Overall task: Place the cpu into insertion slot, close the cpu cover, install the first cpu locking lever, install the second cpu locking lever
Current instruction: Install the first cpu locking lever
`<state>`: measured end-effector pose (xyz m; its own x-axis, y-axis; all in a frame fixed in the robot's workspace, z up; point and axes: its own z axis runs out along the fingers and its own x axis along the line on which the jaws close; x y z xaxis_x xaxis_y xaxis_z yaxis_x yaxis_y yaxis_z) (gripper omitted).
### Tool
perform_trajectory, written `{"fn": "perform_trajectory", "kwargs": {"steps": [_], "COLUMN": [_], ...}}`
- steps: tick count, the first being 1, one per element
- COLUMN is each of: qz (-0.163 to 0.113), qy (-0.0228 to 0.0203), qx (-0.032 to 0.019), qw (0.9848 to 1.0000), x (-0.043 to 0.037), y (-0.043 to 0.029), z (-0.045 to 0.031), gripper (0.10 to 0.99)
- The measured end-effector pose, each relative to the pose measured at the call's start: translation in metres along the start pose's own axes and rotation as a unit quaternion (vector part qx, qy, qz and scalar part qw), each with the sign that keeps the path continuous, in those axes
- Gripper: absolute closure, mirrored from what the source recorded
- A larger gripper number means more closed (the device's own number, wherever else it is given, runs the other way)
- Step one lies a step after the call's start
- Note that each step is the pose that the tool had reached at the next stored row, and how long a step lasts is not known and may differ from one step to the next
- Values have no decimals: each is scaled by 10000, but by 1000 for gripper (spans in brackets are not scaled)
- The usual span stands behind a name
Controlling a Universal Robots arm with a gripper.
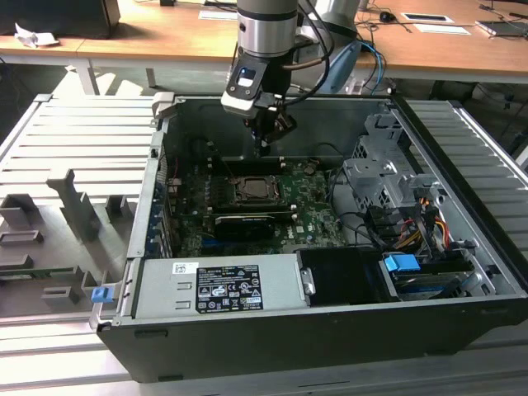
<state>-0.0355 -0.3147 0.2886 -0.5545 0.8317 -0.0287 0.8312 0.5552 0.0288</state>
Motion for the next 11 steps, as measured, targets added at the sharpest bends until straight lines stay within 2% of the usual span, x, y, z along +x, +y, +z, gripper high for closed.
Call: {"fn": "perform_trajectory", "kwargs": {"steps": [2, 4, 6, 11], "qz": [-183, -456, -589, -1006], "qy": [5, 13, 19, 43], "qx": [-5, -13, -14, -6], "qw": [9998, 9990, 9983, 9949], "x": [0, 0, 0, 0], "y": [0, 0, 0, 1], "z": [1, 5, 8, 18], "gripper": [980, 980, 980, 980]}}
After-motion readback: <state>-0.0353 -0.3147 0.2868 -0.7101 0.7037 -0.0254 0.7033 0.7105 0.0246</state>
